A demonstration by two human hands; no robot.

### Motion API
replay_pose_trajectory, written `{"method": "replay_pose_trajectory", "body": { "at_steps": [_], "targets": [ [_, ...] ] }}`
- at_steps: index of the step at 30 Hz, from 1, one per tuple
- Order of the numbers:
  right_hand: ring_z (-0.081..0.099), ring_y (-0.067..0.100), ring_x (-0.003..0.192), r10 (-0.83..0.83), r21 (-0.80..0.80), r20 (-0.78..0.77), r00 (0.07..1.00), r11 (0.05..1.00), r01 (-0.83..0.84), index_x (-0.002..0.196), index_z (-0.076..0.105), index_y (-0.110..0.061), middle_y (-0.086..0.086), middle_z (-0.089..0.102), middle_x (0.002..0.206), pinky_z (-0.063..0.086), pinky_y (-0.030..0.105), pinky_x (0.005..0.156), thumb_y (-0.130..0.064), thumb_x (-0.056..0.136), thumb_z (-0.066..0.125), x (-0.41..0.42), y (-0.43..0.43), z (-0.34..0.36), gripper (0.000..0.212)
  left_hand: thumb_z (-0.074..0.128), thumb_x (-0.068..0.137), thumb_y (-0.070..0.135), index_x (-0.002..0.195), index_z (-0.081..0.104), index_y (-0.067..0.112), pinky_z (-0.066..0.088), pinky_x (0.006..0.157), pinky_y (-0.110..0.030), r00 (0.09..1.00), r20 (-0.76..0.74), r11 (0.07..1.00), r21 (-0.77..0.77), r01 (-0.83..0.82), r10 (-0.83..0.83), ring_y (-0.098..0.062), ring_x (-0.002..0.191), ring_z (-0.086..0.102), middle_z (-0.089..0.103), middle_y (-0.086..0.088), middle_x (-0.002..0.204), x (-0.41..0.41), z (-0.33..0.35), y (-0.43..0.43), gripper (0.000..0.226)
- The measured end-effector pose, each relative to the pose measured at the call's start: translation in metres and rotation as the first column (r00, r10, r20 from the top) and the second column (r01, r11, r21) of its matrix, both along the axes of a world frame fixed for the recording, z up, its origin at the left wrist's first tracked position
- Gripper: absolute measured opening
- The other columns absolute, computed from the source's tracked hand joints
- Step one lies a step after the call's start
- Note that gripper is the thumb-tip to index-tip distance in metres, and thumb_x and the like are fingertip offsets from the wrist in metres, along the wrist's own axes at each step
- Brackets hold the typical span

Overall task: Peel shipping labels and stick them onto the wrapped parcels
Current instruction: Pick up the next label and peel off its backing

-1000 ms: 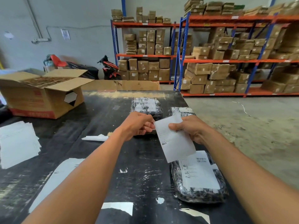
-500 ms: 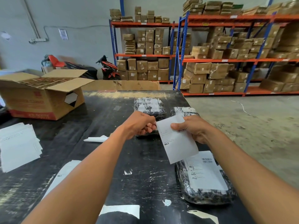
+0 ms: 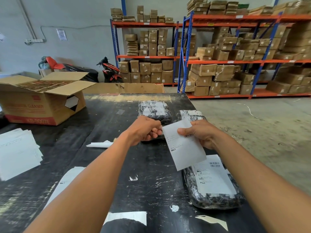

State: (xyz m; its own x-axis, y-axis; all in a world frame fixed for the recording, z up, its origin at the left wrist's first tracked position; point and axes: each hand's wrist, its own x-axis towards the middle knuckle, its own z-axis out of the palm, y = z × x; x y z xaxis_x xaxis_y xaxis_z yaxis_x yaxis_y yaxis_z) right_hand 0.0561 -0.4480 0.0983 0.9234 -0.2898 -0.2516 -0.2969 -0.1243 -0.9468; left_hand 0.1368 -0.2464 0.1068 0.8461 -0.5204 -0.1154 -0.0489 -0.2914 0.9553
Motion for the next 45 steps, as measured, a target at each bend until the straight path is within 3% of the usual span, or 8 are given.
{"method": "replay_pose_trajectory", "body": {
  "at_steps": [9,16,20,23,27,30,37,45],
  "targets": [
    [0.075,0.034,0.089,0.021,-0.002,-0.023,1.0,1.0,-0.021,0.107,0.071,0.0,0.016,0.077,0.095,0.057,0.054,0.087,-0.007,0.078,0.08,-0.005,-0.001,0.001,0.031,0.06,0.089,0.012,0.07,0.07,0.012,0.036,0.042,-0.017,0.998,-0.006,0.998,-0.001,0.059,-0.059,-0.007,0.047,0.051,0.062,0.0,0.059,-0.001,-0.002,0.004,0.022],
    [0.074,0.033,0.092,0.0,0.033,0.0,1.0,0.999,0.0,0.11,0.071,-0.004,0.012,0.077,0.097,0.057,0.052,0.087,-0.013,0.073,0.085,-0.008,0.002,0.003,0.041,0.059,0.093,0.014,0.071,0.063,0.01,0.039,0.045,-0.016,0.964,-0.203,0.973,-0.185,0.136,-0.173,-0.009,0.052,0.049,0.056,-0.001,0.062,-0.001,-0.004,0.001,0.023],
    [0.063,0.021,0.103,-0.072,-0.09,0.06,0.996,0.993,0.077,0.114,0.064,-0.02,0.0,0.07,0.109,0.049,0.042,0.089,-0.023,0.071,0.089,-0.009,0.009,0.003,0.049,0.056,0.094,0.013,0.079,0.061,0.008,0.04,0.045,-0.016,0.942,-0.287,0.95,-0.3,0.083,-0.173,-0.009,0.051,0.05,0.055,-0.002,0.064,-0.005,-0.003,-0.007,0.017],
    [0.054,0.016,0.095,-0.153,-0.251,0.211,0.966,0.946,0.204,0.117,0.055,-0.017,-0.004,0.055,0.102,0.043,0.03,0.071,-0.023,0.071,0.089,-0.007,0.016,0.002,0.058,0.054,0.095,0.012,0.082,0.061,0.008,0.043,0.047,-0.017,0.934,-0.316,0.938,-0.342,0.053,-0.167,-0.01,0.053,0.053,0.058,-0.002,0.066,-0.01,-0.003,-0.013,0.016],
    [0.058,0.014,0.08,-0.143,-0.319,0.348,0.927,0.911,0.26,0.092,0.067,-0.015,-0.002,0.061,0.084,0.048,0.03,0.071,-0.02,0.074,0.086,-0.004,0.02,0.004,0.027,0.051,0.098,0.011,0.086,0.063,0.005,0.055,0.056,-0.021,0.928,-0.343,0.916,-0.401,-0.002,-0.147,-0.014,0.061,0.063,0.069,-0.007,0.073,-0.013,-0.007,-0.02,0.018],
    [0.062,0.008,0.067,-0.084,-0.306,0.375,0.923,0.929,0.209,0.077,0.075,-0.014,-0.002,0.071,0.072,0.049,0.027,0.069,-0.014,0.08,0.08,-0.002,0.023,0.008,0.006,0.053,0.098,0.01,0.09,0.066,0.002,0.058,0.063,-0.022,0.936,-0.333,0.909,-0.415,-0.036,-0.115,-0.014,0.065,0.068,0.072,-0.008,0.076,-0.014,-0.011,-0.024,0.018],
    [0.06,0.0,0.062,-0.03,-0.292,0.319,0.947,0.948,0.128,0.09,0.08,-0.007,0.001,0.072,0.074,0.044,0.011,0.057,-0.012,0.084,0.075,-0.001,0.028,0.018,0.009,0.06,0.094,0.015,0.086,0.07,0.009,0.047,0.061,-0.021,0.975,-0.211,0.922,-0.387,-0.022,-0.066,-0.007,0.062,0.054,0.066,0.0,0.074,-0.012,-0.015,-0.03,0.014],
    [0.061,0.003,0.069,-0.018,-0.288,0.259,0.966,0.953,0.095,0.091,0.08,-0.007,0.002,0.074,0.079,0.038,0.019,0.059,-0.02,0.085,0.076,-0.002,0.026,0.026,0.015,0.06,0.094,0.011,0.085,0.07,0.009,0.039,0.055,-0.02,0.997,-0.076,0.951,-0.309,-0.016,-0.008,-0.007,0.055,0.046,0.068,-0.002,0.077,-0.012,-0.01,-0.031,0.013]
  ]
}}
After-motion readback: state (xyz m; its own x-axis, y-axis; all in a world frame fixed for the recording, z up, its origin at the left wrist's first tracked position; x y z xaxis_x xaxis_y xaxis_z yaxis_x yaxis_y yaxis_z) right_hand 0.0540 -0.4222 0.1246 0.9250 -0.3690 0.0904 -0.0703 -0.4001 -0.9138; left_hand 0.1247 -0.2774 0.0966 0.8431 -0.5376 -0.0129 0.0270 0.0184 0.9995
